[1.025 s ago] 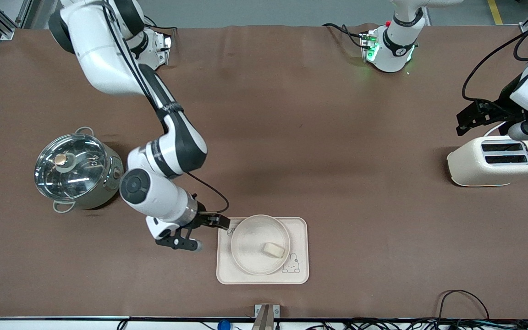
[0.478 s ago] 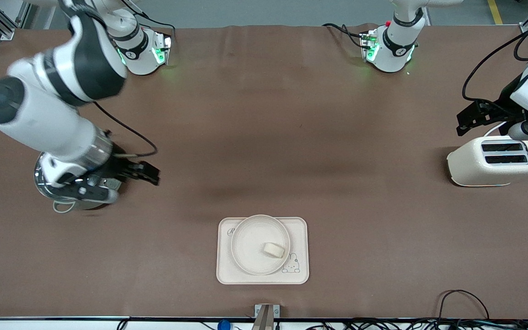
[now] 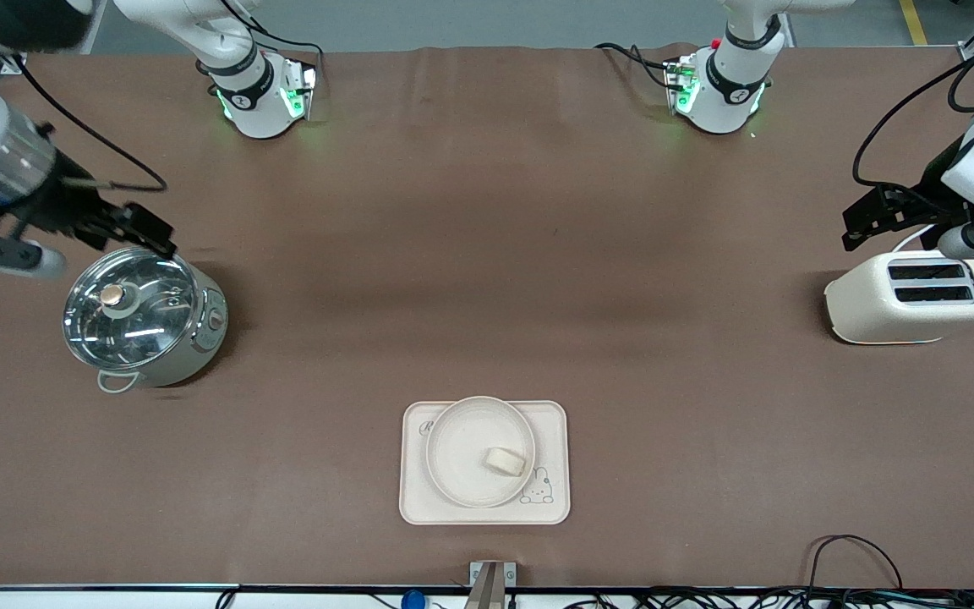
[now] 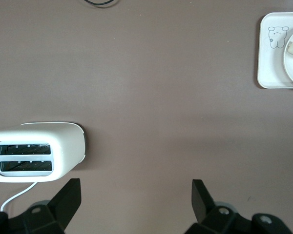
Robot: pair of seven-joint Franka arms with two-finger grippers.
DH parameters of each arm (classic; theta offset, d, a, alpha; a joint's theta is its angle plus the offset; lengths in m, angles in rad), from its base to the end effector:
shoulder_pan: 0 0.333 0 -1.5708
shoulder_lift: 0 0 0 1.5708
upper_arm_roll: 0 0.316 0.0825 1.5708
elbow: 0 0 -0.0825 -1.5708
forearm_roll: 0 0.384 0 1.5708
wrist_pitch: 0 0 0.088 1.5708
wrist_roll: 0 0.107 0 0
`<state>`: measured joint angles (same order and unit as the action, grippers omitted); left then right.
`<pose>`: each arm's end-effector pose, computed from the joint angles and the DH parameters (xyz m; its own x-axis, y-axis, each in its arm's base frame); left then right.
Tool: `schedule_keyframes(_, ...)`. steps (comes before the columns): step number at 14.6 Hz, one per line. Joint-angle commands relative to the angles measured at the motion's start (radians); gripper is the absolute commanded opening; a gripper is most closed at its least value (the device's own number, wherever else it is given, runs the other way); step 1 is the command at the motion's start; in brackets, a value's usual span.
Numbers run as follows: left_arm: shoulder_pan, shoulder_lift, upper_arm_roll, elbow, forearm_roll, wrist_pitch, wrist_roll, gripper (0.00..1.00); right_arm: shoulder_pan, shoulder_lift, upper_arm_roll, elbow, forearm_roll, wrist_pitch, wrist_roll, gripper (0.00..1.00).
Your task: Place bun in plate and plate on tray
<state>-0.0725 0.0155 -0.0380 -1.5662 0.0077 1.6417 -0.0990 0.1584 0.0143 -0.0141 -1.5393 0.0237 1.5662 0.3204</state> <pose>0.5632 -0.0615 0.6245 0.9981 -0.0118 0.0604 -0.0118 -0.9999 -0.0012 0.5527 0.0829 0.6310 0.9846 -0.1750 0.0046 -0.1748 -0.9843 -0.0263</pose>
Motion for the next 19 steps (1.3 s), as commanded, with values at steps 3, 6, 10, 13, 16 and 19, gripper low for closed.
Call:
schedule_keyframes(3,0.005,0.004,0.000,0.018,-0.017,-0.016,0.018,1.00,-0.002,-0.141,-0.101,-0.100,-0.044,-0.070,-0.151,1.00)
schedule_keyframes(6,0.005,0.004,0.000,0.018,-0.017,-0.016,0.018,1.00,-0.026,-0.151,-0.141,-0.093,-0.044,-0.089,-0.245,1.00)
schedule_keyframes(10,0.005,0.004,0.000,0.018,-0.017,-0.016,0.018,1.00,-0.074,-0.142,-0.135,-0.078,-0.038,-0.083,-0.290,1.00)
schedule_keyframes(13,0.005,0.004,0.000,0.018,-0.018,-0.016,0.018,1.00,-0.108,-0.142,-0.102,-0.074,-0.036,-0.086,-0.291,1.00)
schedule_keyframes(16,0.008,0.006,0.000,0.018,-0.017,-0.016,0.018,1.00,-0.174,-0.142,-0.021,-0.074,-0.034,-0.092,-0.290,1.00)
schedule_keyframes(19,0.008,0.006,0.000,0.020,-0.015,-0.016,0.018,1.00,-0.172,-0.143,-0.023,-0.071,-0.037,-0.109,-0.290,1.00)
